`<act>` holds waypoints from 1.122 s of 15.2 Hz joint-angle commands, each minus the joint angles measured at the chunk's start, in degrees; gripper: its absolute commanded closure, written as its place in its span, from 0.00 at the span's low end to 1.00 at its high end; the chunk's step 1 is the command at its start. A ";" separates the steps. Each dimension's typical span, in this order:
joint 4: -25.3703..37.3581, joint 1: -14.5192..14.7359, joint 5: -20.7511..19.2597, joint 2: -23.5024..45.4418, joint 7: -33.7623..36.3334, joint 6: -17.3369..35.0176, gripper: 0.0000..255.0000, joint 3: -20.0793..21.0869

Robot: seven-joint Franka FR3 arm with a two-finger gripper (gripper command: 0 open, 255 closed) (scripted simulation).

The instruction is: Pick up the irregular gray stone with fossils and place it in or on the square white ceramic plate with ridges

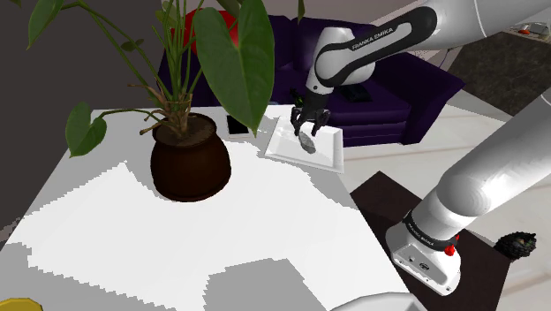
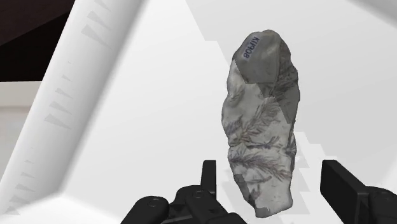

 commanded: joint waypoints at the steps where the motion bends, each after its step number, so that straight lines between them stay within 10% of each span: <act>1: 0.00 0.00 0.00 0.00 0.00 0.00 0.00 0.00; 17: 3.88 -0.51 -0.37 -3.82 0.00 -7.75 0.00 -0.82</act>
